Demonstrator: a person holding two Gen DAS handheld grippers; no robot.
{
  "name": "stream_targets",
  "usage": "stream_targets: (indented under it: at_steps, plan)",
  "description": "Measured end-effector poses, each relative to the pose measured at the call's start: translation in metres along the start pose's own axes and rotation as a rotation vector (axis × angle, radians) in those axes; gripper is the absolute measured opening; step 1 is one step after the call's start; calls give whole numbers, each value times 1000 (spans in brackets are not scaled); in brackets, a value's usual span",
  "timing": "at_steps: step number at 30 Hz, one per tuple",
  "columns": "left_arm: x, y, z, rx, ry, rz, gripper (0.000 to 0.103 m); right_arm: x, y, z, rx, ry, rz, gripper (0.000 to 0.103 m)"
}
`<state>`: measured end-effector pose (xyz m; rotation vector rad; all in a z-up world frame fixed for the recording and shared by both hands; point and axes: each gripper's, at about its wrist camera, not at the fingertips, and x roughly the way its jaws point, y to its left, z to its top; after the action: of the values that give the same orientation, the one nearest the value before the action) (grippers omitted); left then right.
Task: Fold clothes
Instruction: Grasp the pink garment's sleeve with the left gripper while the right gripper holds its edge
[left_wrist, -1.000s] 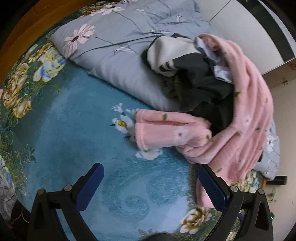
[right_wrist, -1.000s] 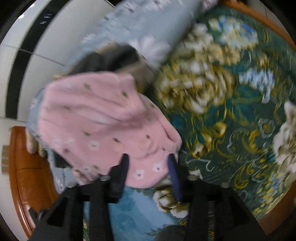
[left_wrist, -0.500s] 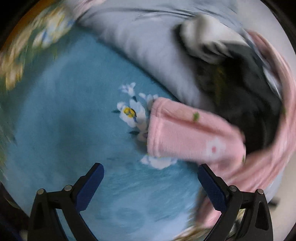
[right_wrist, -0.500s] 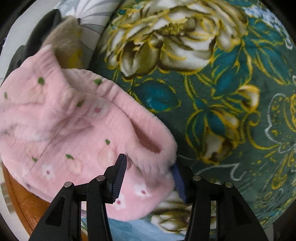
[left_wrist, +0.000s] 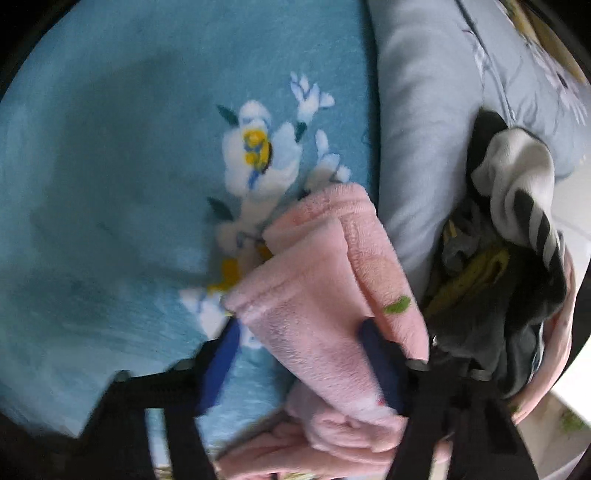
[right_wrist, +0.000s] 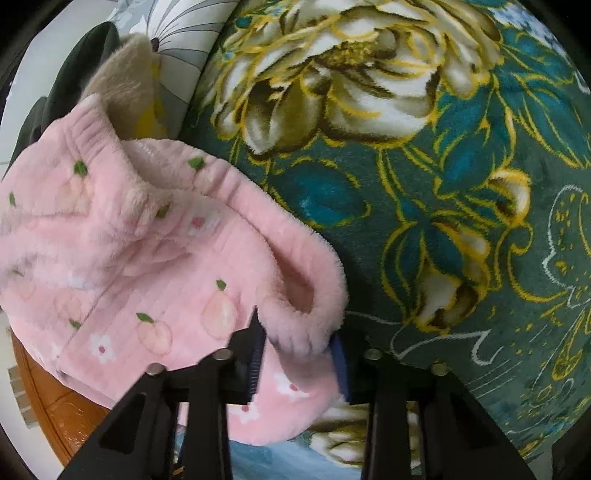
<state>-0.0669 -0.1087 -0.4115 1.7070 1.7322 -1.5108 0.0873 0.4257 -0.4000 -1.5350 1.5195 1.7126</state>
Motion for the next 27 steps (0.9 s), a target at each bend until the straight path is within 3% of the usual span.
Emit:
stream_targets:
  at_steps: [1, 3, 5, 14, 20, 23, 27]
  plan:
    - [0, -2, 0, -13, -7, 5, 28, -2, 1, 0, -3, -3, 0, 23]
    - [-2, -7, 0, -26, -22, 13, 12, -7, 4, -2, -21, -11, -2, 18]
    - [-10, -19, 0, 1, -49, 11, 7, -13, 10, -3, -45, -21, -4, 17]
    - [-103, -74, -8, 210, -155, -127, 4, -90, 40, -12, -162, -148, 76, 15]
    - [-197, -62, 2, 292, -221, -221, 4, -161, 69, -20, -217, -270, 135, 15]
    - [-243, -45, 7, 302, -261, -252, 4, -189, 64, -33, -251, -320, 169, 15]
    - [-304, -9, 18, 302, -318, -232, 4, -225, 61, -58, -308, -340, 192, 15]
